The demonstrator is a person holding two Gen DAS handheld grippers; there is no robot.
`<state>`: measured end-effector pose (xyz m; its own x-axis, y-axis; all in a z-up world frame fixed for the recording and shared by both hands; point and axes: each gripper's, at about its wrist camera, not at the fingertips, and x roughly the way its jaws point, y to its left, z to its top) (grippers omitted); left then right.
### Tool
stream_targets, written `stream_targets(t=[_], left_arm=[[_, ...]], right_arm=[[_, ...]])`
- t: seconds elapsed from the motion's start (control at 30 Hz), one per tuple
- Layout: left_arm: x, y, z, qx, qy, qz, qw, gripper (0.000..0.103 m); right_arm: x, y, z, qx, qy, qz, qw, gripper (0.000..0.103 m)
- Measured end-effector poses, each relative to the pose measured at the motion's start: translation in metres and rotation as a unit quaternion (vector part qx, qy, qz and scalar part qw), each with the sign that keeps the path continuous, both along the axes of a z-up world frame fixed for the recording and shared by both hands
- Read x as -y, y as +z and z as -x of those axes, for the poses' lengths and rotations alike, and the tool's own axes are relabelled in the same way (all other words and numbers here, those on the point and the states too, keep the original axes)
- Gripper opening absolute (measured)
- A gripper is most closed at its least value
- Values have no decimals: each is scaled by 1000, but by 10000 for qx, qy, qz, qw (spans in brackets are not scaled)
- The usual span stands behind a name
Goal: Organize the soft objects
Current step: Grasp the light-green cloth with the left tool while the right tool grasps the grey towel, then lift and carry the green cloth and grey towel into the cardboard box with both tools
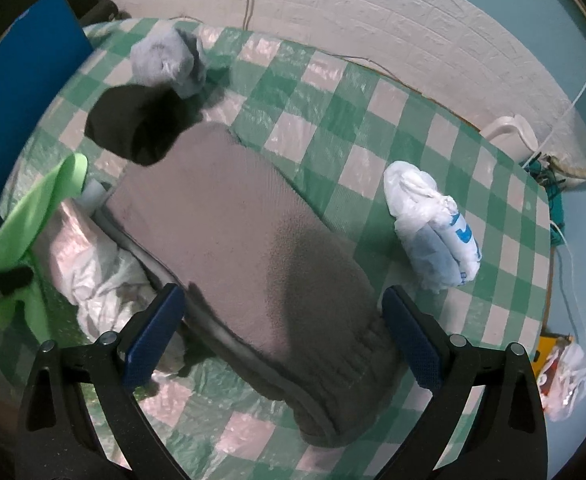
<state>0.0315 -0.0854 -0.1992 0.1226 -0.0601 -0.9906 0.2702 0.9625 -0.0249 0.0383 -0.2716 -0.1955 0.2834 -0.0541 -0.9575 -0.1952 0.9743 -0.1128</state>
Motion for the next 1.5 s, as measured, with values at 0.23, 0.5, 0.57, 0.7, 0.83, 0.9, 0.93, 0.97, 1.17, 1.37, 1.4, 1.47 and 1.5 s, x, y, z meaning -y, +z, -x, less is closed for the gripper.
stream_targets(t=[0.23,0.5,0.57,0.7,0.83,0.9,0.93,0.97,1.17,1.37,1.4,1.47,1.5], left_arm=[[-12,6,-4,-10,-80,192,9998,11],[-12,28,4,31,-150,496,9987,7],[-13,31,3,73,-155,482,9987,6],[-18,35,3,185,-140,497,9985,4],[-15,43,3,354,-156,493,9980,4],[-16,50,5,445,-154,483,9977,4],[-16,53,6,487,-162,485,9975,4],[-16,57,6,544,-161,457,9973,4],[-18,77,8,869,-106,371,9955,4],[-11,88,8,1036,-111,408,9937,4],[-11,90,9,1065,-118,410,9934,4],[-9,93,10,1111,-138,408,9929,4],[-8,94,11,1136,-150,405,9926,4]], right_arm=[[-3,-9,-1,-80,176,157,9997,90],[-11,-14,3,-191,338,138,9992,39],[-8,-11,3,-198,300,139,9993,23],[-1,-5,4,-206,76,-129,9997,16],[-3,2,9,-115,2,-166,9998,14],[-2,7,11,-61,-25,-223,9997,14],[-1,10,11,-42,-51,-256,9996,14],[2,11,12,-43,-79,-278,9996,14],[13,24,19,57,-388,-370,9985,13],[20,43,33,249,-640,-469,9965,13],[22,47,34,299,-677,-500,9960,13],[23,54,39,366,-718,-550,9952,13],[23,57,41,400,-738,-566,9949,13]])
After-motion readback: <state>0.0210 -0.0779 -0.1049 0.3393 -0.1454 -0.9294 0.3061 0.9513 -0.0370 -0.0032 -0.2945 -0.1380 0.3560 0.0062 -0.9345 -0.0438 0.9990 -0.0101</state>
